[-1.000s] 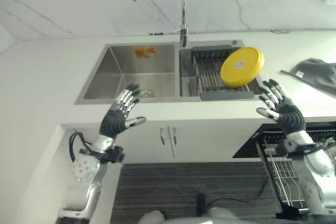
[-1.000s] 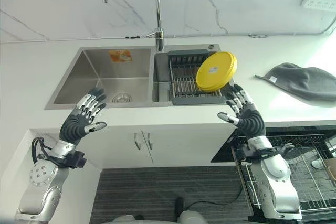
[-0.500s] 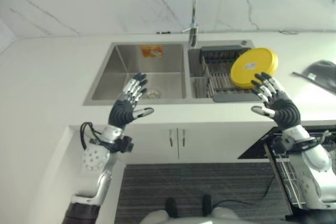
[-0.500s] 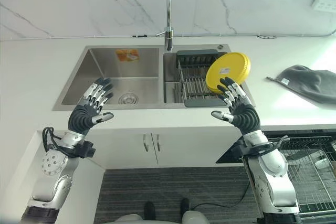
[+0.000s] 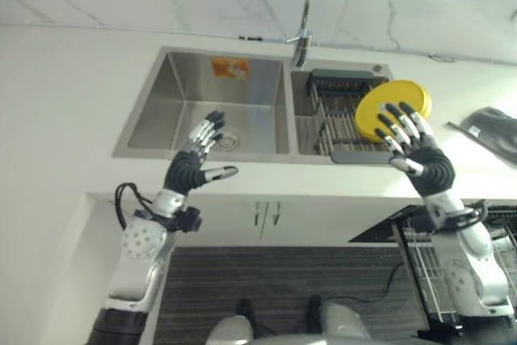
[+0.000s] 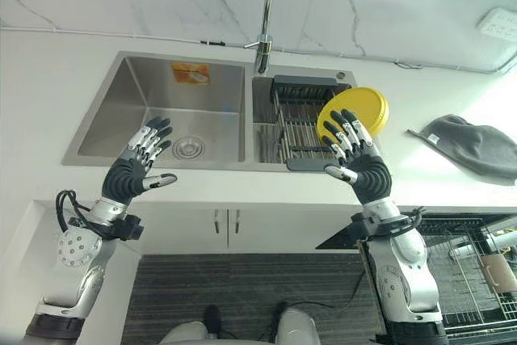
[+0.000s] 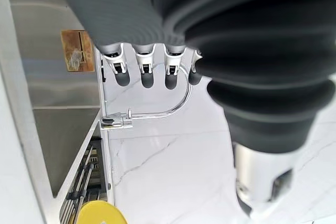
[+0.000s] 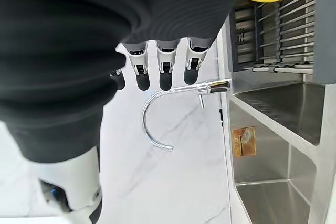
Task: Place the dishes in the dishwasher.
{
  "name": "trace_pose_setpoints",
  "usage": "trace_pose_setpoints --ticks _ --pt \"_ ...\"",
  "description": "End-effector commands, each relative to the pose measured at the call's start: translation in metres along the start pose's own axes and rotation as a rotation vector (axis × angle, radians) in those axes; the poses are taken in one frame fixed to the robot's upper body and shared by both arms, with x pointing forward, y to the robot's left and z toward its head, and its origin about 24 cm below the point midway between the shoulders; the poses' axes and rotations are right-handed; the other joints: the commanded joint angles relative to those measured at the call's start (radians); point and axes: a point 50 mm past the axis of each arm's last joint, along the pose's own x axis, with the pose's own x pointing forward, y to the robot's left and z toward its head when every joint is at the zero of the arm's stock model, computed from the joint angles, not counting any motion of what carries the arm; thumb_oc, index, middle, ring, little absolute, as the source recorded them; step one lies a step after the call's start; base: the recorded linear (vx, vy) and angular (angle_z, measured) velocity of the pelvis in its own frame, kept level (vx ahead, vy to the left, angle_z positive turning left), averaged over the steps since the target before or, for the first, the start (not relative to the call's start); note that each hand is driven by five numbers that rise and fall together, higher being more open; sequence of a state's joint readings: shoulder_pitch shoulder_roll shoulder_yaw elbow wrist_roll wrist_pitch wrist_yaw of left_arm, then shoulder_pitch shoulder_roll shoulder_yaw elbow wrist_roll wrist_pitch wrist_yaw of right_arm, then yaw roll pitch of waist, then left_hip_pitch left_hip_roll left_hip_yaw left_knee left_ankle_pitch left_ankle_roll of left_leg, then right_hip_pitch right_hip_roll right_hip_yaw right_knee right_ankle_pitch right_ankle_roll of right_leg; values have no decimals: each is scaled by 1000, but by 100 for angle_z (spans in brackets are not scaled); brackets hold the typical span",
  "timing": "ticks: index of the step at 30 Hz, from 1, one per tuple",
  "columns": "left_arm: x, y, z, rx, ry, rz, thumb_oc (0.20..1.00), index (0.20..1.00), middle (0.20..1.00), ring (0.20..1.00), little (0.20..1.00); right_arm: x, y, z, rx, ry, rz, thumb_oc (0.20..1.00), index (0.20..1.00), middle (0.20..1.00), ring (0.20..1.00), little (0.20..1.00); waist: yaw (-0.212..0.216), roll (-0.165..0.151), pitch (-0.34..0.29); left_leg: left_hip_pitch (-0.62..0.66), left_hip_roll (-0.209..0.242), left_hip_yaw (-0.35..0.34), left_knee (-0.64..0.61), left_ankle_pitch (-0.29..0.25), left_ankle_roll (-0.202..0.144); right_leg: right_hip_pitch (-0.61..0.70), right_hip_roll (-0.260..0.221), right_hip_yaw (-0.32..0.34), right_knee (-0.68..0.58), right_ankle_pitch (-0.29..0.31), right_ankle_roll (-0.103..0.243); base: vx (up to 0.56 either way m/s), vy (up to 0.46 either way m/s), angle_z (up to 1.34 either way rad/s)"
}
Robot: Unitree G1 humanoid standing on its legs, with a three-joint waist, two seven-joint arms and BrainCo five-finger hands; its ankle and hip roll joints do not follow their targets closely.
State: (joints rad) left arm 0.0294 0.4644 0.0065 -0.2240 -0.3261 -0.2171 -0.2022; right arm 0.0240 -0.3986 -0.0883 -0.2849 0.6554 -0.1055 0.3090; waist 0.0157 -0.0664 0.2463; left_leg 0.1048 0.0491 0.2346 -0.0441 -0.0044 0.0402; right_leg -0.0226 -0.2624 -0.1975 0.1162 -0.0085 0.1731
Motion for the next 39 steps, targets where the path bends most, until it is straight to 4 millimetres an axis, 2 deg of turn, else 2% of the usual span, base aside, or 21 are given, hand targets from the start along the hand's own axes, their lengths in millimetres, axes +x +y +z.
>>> trace_pose_setpoints --ticks 1,2,3,6,7,9,10,11,13,15,17,18,23,25,29,39 --pt "12 -6 21 -2 -127 -45 1000 1000 1000 1000 1000 12 13 29 32 -228 62 1000 1000 1000 1000 1000 -24 10 -23 4 24 -90 -12 -49 -70 44 8 28 -66 85 18 237 -473 -23" --pt "14 -8 21 5 -130 -50 1000 1000 1000 1000 1000 15 16 30 32 -233 68 1000 1000 1000 1000 1000 -35 13 -22 17 35 -91 -14 -57 -73 28 1 57 -59 102 26 236 -467 -11" --pt "15 -8 23 5 -133 -55 1000 1000 1000 1000 1000 16 17 31 21 -229 70 1000 1000 1000 1000 1000 -40 16 -28 21 54 -87 -7 -61 -78 26 1 67 -65 86 36 209 -486 4" --pt "14 -9 23 -50 -132 -64 1000 1000 1000 1000 1000 21 11 30 -3 -198 62 1000 1000 1000 1000 1000 -42 18 -49 23 119 -59 4 -42 -118 60 33 34 -125 57 29 169 -525 35" --pt "12 -9 22 -123 -131 -59 1000 1000 1000 1000 1000 22 10 31 3 -186 68 1000 1000 1000 1000 1000 -46 19 -58 25 152 -33 12 -31 -136 70 50 23 -134 44 13 151 -479 20" --pt "9 -9 17 -210 -116 -53 1000 1000 1000 1000 1000 23 8 32 -12 -173 72 1000 1000 1000 1000 1000 -54 21 -66 14 177 -19 56 -30 -151 73 71 19 -129 31 -9 124 -407 9" --pt "5 -11 15 -248 -113 -51 1000 1000 1000 1000 1000 21 6 35 -28 -166 68 1000 1000 1000 1000 1000 -59 15 -66 -13 189 -19 140 -42 -156 78 86 27 -130 26 -34 87 -345 -4" --pt "3 -12 14 -249 -112 -52 1000 1000 1000 1000 1000 19 5 35 -34 -163 62 1000 1000 1000 1000 1000 -60 14 -65 -34 193 -30 191 -42 -159 81 92 28 -133 24 -44 76 -361 3" --pt "-4 -13 12 -257 -111 -53 1000 1000 1000 1000 1000 16 -2 37 -61 -149 40 1000 1000 1000 1000 1000 -56 15 -58 -91 175 -73 301 -46 -160 92 106 26 -136 19 -68 49 -198 -2" --pt "-5 -14 12 -254 -114 -50 1000 1000 1000 1000 1000 17 -2 37 -56 -153 41 1000 1000 1000 1000 1000 -55 26 -55 -92 156 -75 240 -51 -156 94 111 23 -131 11 -62 39 4 -9" --pt "-2 -15 11 -248 -118 -64 1000 1000 1000 1000 1000 16 1 36 -70 -174 21 1000 1000 1000 1000 1000 -64 45 -44 -86 179 -11 112 19 -169 120 100 -14 -142 -1 -48 49 110 2" --pt "0 -16 9 -237 -114 -69 1000 1000 1000 1000 1000 16 1 36 -71 -177 9 1000 1000 1000 1000 1000 -71 51 -48 -71 184 -7 80 30 -173 125 96 -21 -144 -6 -46 48 147 46" --pt "1 -11 8 -206 -106 -56 1000 1000 1000 1000 1000 7 -5 35 -40 -178 -26 1000 1000 1000 1000 1000 -79 68 -75 -7 159 -13 -5 33 -172 136 77 -32 -142 -13 -24 59 151 10" --pt "0 -7 7 -201 -97 -45 1000 1000 1000 1000 1000 6 -5 30 -26 -165 -77 1000 1000 1000 1000 1000 -73 67 -81 11 149 -12 -24 25 -163 140 62 -37 -140 -8 -9 78 149 4" --pt "1 -8 7 -175 -84 -56 1000 1000 1000 1000 1000 10 -7 23 -5 -117 -127 1000 1000 1000 1000 1000 -60 60 -88 20 139 -18 -32 13 -152 141 54 -40 -142 -1 0 36 75 9" --pt "8 -12 4 -160 -59 -94 1000 1000 1000 1000 1000 29 -38 28 -28 -117 -297 1000 1000 1000 1000 1000 -14 40 -109 33 129 -31 -36 -6 -143 168 50 -55 -163 6 7 18 6 -1"
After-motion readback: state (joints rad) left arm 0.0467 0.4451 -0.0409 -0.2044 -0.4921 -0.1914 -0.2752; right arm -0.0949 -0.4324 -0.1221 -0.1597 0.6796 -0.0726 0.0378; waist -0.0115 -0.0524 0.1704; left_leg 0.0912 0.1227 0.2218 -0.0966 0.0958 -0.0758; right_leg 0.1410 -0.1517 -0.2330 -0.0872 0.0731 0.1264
